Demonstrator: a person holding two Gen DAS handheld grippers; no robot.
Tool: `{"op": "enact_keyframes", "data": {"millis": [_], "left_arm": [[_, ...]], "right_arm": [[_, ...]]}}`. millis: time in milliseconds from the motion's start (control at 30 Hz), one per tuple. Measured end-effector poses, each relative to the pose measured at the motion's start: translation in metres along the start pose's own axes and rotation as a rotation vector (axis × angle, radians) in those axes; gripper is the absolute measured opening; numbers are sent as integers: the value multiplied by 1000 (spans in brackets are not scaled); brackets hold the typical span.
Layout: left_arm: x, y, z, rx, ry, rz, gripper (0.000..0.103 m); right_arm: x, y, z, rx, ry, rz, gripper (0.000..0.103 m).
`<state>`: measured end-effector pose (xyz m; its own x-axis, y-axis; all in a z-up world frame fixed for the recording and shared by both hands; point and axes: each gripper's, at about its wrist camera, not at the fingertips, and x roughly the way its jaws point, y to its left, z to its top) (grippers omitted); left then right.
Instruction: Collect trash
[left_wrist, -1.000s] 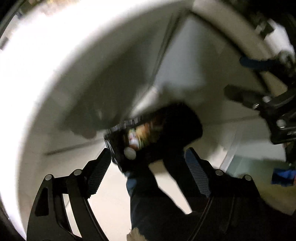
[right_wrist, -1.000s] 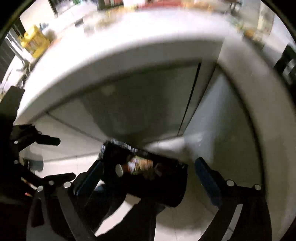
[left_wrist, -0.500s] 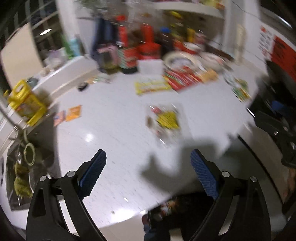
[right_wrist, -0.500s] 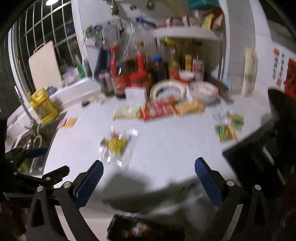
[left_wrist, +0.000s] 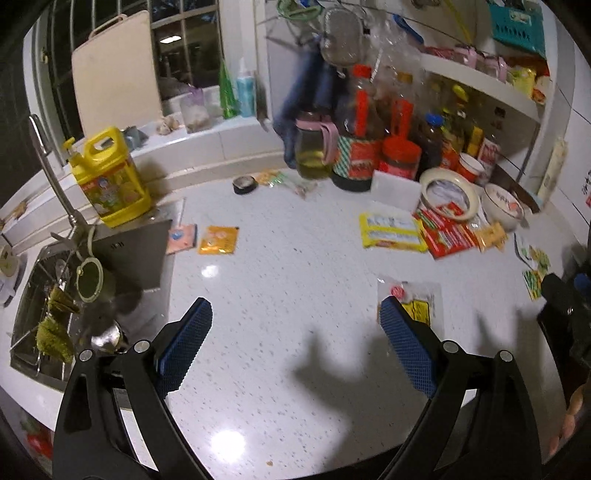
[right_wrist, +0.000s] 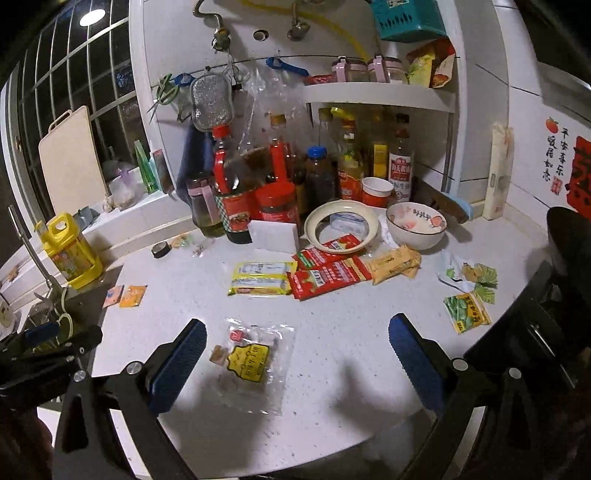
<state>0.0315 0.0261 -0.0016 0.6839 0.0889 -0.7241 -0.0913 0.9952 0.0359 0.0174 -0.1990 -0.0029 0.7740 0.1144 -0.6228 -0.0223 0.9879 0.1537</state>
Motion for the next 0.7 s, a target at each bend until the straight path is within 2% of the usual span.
{"op": "enact_keyframes", "data": {"millis": [333, 700], "left_arm": [[0, 6, 10, -19, -9, -6, 90], [0, 3, 13, -12, -6, -4, 90]], "right_arm": [[1, 15, 7, -25, 14, -10, 98], [-1, 9, 5, -22, 18, -31, 98]]}}
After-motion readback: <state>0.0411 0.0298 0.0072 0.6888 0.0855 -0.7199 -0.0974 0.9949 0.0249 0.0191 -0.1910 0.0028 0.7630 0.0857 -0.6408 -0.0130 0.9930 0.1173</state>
